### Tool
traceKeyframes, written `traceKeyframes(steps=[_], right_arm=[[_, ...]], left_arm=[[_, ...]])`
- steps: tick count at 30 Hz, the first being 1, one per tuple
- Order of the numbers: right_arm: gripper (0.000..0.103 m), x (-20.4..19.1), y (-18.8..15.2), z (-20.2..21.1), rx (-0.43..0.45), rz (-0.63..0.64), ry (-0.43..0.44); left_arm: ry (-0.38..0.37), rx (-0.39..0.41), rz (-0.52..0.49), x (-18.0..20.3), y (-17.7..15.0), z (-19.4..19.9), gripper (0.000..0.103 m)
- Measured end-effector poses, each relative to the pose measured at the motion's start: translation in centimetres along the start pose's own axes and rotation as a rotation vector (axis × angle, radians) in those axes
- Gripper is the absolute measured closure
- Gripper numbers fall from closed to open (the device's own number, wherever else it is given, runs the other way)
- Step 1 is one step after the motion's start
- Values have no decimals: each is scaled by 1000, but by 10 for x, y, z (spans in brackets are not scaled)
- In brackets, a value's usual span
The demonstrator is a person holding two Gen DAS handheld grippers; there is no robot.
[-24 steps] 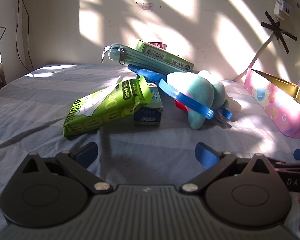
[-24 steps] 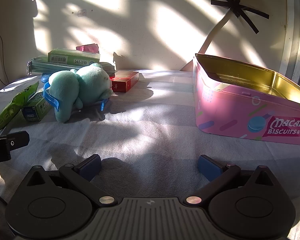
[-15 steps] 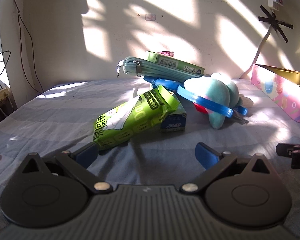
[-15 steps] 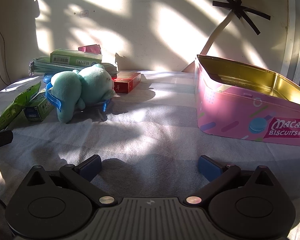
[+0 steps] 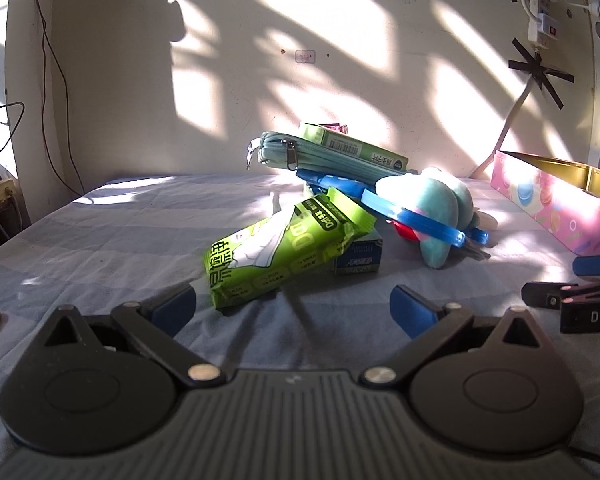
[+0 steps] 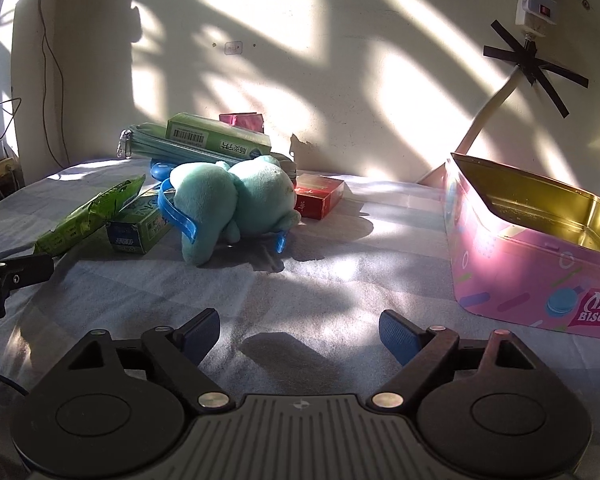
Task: Organize objects
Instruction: 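Move the right gripper toward the green tissue packet in the pile, then close the right gripper on the green tissue packet, then carry the packet into the pink tin and open the right gripper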
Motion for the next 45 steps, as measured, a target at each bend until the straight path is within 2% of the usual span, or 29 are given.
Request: traceKeyframes(steps=[3, 5, 6, 11, 13, 14, 17, 19, 22, 25, 26, 27, 28, 29, 31, 34, 40, 45], right_arm=[[38, -11, 5, -4, -2, 29, 57], [44, -19, 9, -6, -1, 51, 89], [46, -24, 12, -7, 3, 65, 105], [54, -51, 28, -9, 16, 110, 217], [54, -62, 41, -8, 32, 95, 288], [54, -66, 46, -9, 43, 92, 306], [54, -80, 66, -15, 61, 83, 354], [54, -91, 76, -27, 53, 75, 384], [54, -104, 82, -45, 22, 74, 404], [60, -114, 77, -63, -33, 88, 404], [65, -116, 74, -67, -54, 78, 417], [77, -117, 71, -69, -68, 49, 458], [82, -118, 69, -69, -77, 25, 500], [81, -120, 67, -67, -77, 24, 499], [83, -123, 63, -62, -67, 60, 493], [85, -120, 55, -52, -87, 67, 511], [87, -99, 33, -21, -106, 78, 540], [88, -66, 8, 4, -146, 45, 549]], left_arm=[[0, 0, 14, -14, 7, -1, 0], [-9, -3, 35, -22, 13, -4, 4], [-22, -8, 53, -27, 17, -6, 8], [-43, -9, 56, -38, 25, -17, 10], [-73, -36, 137, -53, 28, -24, 10], [-97, -59, 212, -65, 29, -28, 11], [-150, -141, 389, -92, 28, -48, 21], [-193, -199, 474, -101, 24, -62, 29], [-274, -255, 559, -100, 19, -76, 33], [-282, -282, 534, -90, 15, -85, 36], [-281, -276, 525, -87, 14, -86, 37], [-271, -266, 510, -85, 15, -88, 38], [-261, -262, 496, -83, 16, -87, 40], [-256, -257, 485, -81, 16, -86, 41], [-286, -263, 509, -80, 14, -85, 52], [-287, -260, 512, -78, 10, -75, 57], [-315, -266, 448, -53, 2, -46, 59], [-353, -275, 373, -18, 0, -30, 59]])
Point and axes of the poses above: each gripper's, at about its wrist camera, not at the fingertips, and z roughly against the way its jaws point, x to its right, y to its top, the point moved 5 cm from there along -z, roughly the way its jaws point, and after that the axes turned 1 degree about x, right-handed, at the moved point
